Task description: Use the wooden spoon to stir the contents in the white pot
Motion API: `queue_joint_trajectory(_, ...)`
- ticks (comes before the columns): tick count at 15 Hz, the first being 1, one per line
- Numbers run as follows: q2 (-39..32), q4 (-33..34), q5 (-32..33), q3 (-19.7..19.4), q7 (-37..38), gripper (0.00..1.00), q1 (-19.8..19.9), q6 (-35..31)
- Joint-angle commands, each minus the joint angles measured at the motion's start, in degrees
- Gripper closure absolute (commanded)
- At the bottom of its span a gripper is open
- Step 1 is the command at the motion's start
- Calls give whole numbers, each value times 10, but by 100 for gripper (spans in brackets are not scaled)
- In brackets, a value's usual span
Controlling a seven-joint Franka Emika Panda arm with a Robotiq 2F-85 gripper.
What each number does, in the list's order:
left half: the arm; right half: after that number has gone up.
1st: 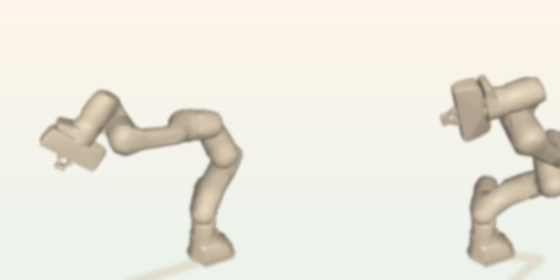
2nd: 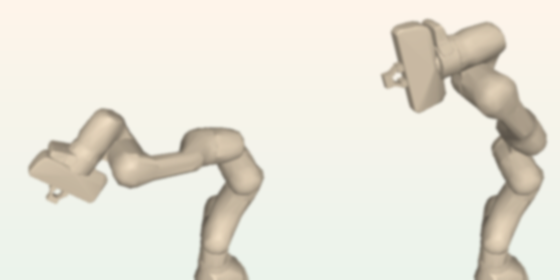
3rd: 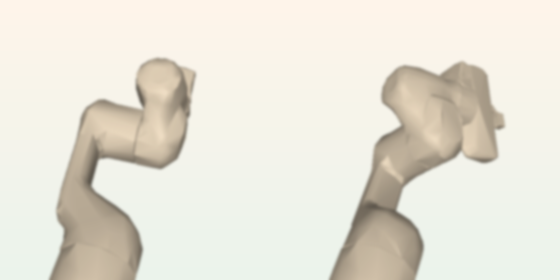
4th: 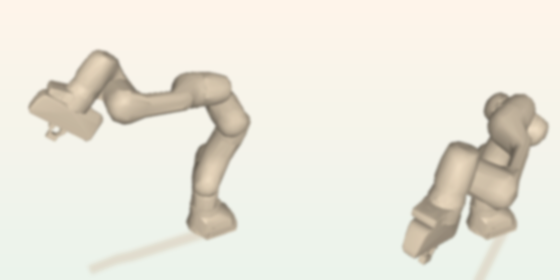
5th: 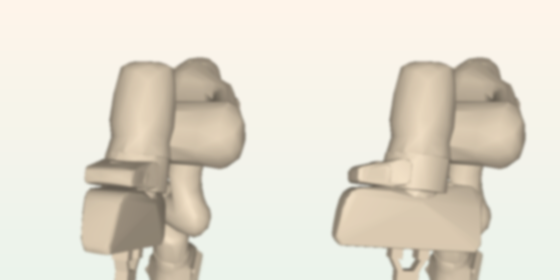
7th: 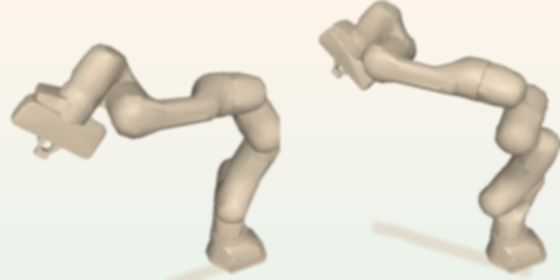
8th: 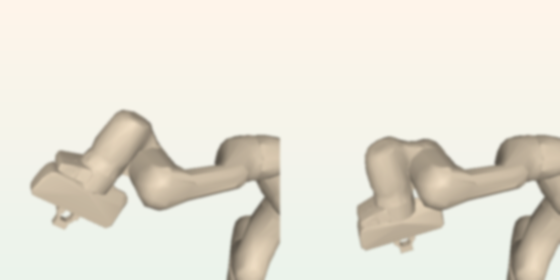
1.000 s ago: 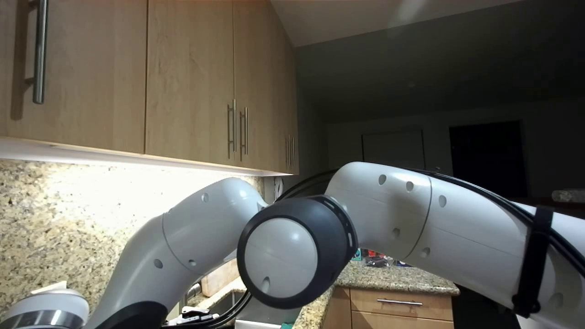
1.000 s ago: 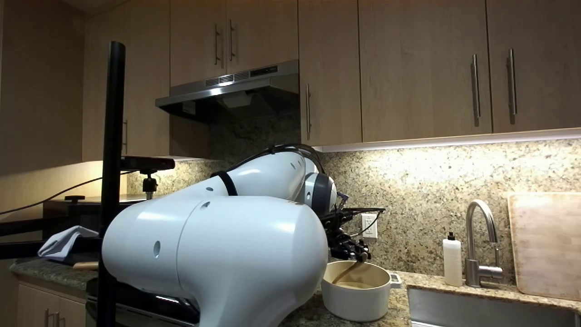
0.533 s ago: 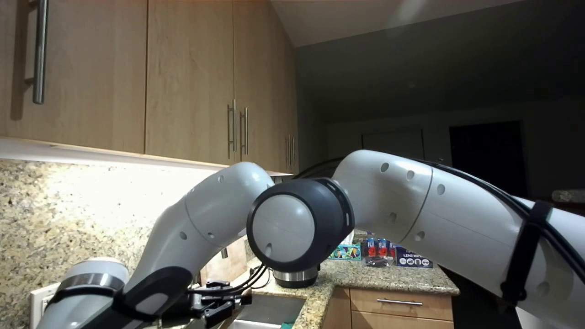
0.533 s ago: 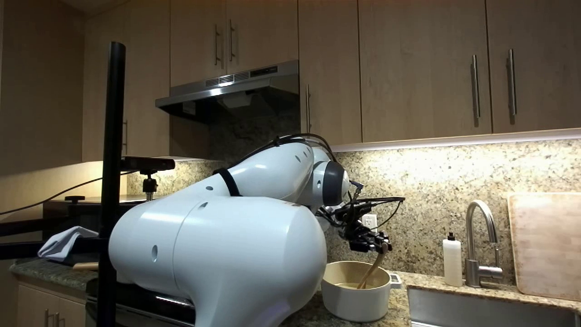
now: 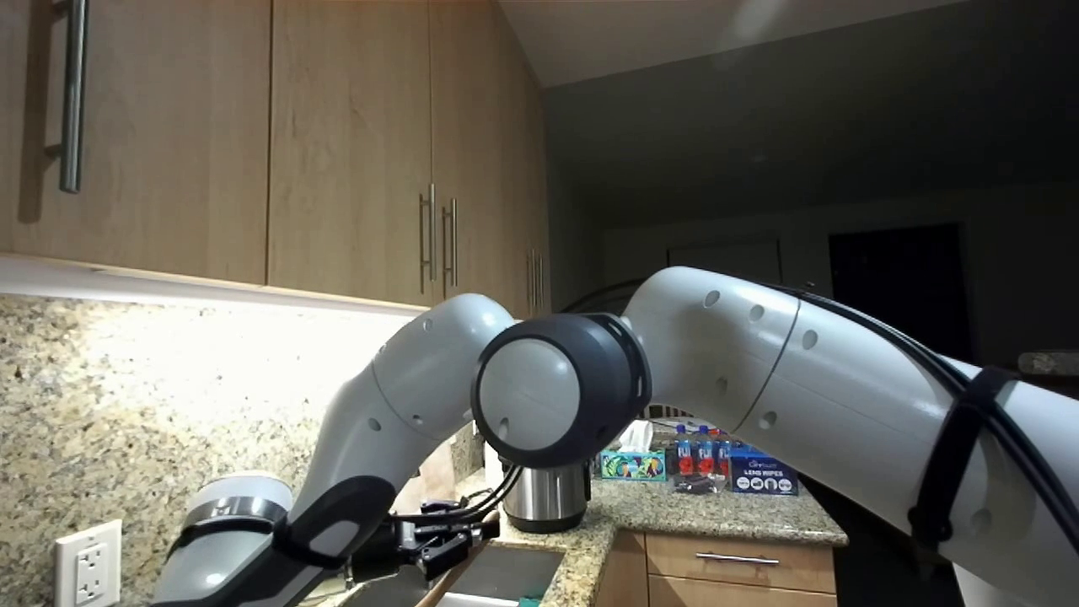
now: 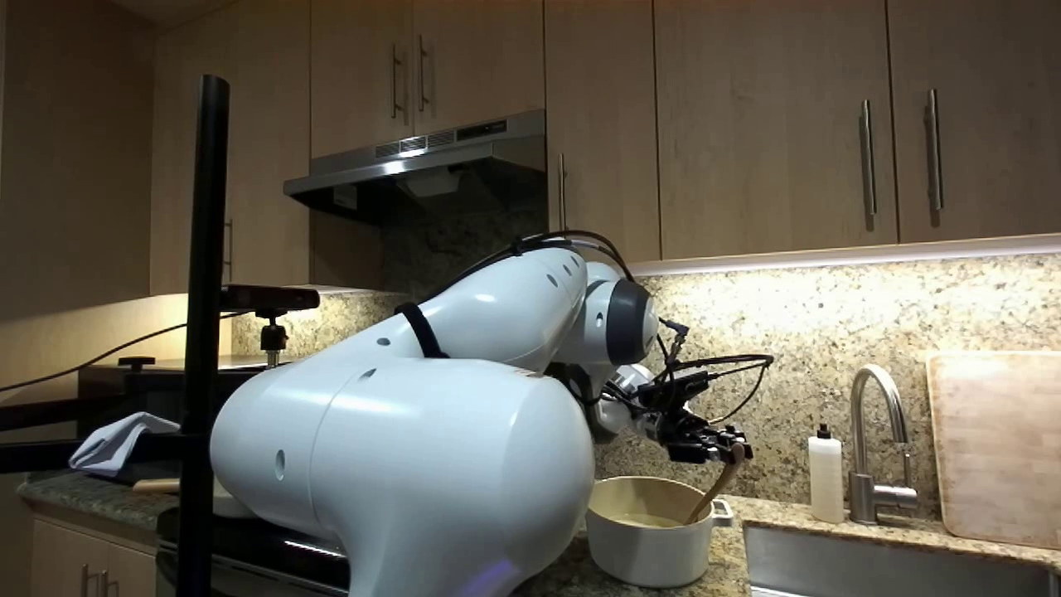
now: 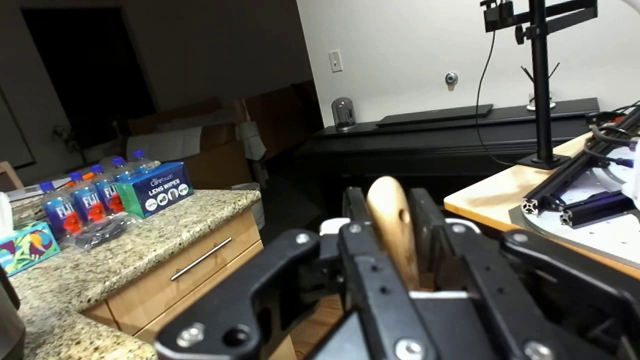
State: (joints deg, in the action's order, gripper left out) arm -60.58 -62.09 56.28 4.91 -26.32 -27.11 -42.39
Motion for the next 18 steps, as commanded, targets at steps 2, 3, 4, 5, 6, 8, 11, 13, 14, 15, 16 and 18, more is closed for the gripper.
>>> queue_joint_trajectory(2,-17,-15,36,31,9,91,-10,11)
queue_joint_trajectory(3,-23,-9,39,36,9,91,-14,12)
queue_joint_trajectory(4,-28,-4,43,40,9,91,-19,11)
queue_joint_trajectory(5,-31,-1,45,44,10,91,-24,10)
queue_joint_trajectory(6,-33,1,48,47,9,91,-28,9)
queue_joint_trajectory(8,-34,7,45,54,12,91,-36,5)
queue_joint_trajectory(11,-21,17,22,79,10,91,-36,-17)
queue_joint_trajectory(13,-12,24,3,95,9,91,-31,-34)
queue_joint_trajectory(14,-7,25,-9,102,12,91,-26,-47)
queue_joint_trajectory(15,0,22,-18,112,13,91,-19,-60)
queue_joint_trajectory(16,5,22,-28,120,13,91,-12,-74)
queue_joint_trajectory(18,23,9,-56,138,10,91,7,-107)
